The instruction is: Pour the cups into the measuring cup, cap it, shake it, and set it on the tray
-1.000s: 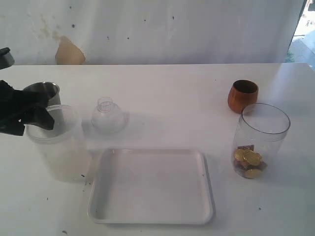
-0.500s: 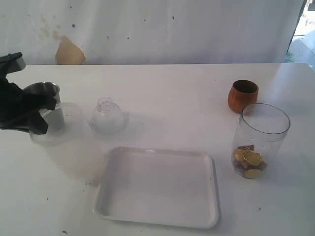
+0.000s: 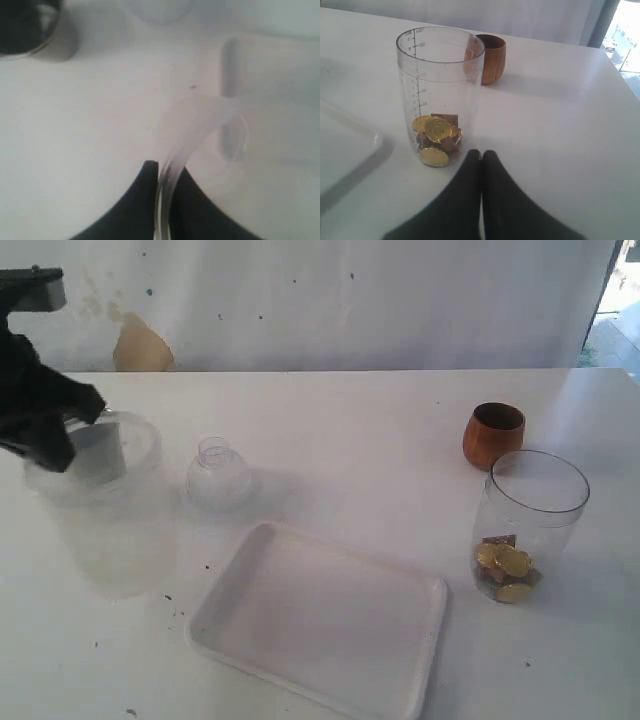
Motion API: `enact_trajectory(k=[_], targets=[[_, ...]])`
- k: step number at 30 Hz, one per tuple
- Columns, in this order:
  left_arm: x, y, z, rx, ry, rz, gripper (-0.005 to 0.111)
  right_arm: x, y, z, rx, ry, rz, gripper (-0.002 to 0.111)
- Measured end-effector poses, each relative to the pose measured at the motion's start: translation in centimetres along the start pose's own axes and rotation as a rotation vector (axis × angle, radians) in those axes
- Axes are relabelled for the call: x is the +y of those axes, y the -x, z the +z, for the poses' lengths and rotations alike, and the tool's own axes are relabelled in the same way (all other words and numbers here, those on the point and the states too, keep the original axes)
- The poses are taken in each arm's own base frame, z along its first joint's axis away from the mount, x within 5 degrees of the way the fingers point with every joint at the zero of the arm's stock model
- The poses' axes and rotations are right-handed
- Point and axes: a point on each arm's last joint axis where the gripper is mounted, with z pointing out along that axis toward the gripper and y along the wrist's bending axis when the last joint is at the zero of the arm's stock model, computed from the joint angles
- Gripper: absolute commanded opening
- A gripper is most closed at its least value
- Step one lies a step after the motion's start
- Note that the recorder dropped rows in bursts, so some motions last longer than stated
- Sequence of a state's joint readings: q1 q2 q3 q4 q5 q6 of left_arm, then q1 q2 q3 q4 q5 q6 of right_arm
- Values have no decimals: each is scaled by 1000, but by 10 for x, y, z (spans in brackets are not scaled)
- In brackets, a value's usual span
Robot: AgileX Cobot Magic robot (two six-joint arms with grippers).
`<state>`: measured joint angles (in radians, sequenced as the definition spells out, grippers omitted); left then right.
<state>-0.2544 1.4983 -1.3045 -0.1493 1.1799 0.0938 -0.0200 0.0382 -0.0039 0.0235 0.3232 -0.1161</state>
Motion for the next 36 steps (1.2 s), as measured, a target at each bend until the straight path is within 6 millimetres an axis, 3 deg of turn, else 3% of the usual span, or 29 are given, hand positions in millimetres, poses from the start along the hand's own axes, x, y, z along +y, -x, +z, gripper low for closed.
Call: enact_trajectory(k=[5,13,18,26,30,31,33,36], targets=[[29,-18,-6,48,218,-49,0,0,0,0,0,0,0,0],[99,-64,-10,78,305,-366,0,0,0,0,0,0,0,0],[138,-78,-1,-19,333,-518,0,0,0,0,0,0,0,0],[192,-66,42,-88,326,-648,0,0,0,0,0,0,0,0],[228,-47,43,-161,352,-697,0,0,0,0,0,0,0,0],[232,-45,45,-154,351,-699,2,0,0,0,0,0,0,0],[242,-37,49,-132,338,-704,22,0,0,0,0,0,0,0],[246,-30,48,-133,335,-704,69,0,0,0,0,0,0,0]])
